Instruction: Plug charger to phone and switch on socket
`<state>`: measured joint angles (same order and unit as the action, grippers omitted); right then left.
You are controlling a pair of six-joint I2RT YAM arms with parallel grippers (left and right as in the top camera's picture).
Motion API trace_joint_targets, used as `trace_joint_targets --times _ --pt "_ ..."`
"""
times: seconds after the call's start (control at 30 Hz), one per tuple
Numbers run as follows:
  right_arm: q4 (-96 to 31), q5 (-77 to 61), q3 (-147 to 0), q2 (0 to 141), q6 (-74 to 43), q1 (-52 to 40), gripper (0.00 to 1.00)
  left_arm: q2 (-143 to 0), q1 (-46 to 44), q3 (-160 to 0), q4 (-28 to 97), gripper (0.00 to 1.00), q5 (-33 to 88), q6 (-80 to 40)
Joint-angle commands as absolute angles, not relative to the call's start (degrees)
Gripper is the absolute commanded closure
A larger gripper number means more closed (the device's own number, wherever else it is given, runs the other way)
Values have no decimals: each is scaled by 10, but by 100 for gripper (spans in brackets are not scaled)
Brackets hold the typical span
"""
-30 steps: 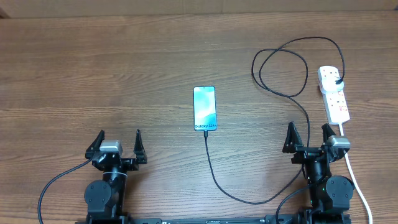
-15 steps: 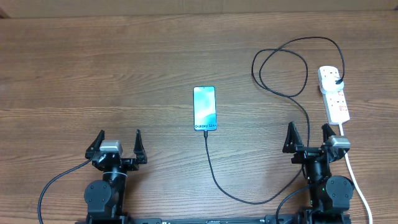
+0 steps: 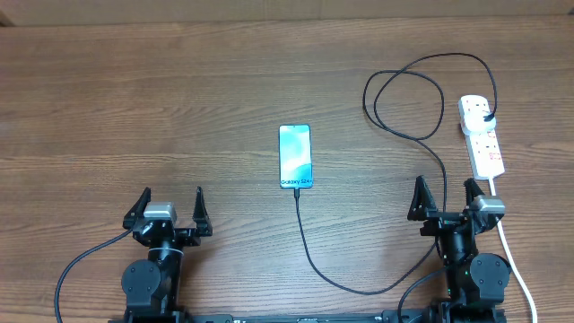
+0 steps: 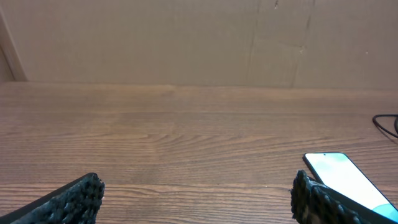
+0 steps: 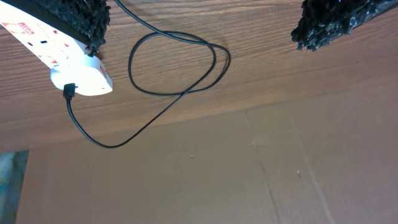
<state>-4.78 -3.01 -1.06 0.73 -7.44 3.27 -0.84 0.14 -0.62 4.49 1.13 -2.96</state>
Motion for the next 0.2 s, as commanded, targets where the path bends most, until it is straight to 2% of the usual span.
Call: trace_joint_targets --times 0.0,0.17 --pt "-46 -31 -4 2 -72 30 0 -3 3 -3 43 0 20 -21" --pt "-46 -31 -4 2 -72 30 0 -3 3 -3 44 1 20 -21"
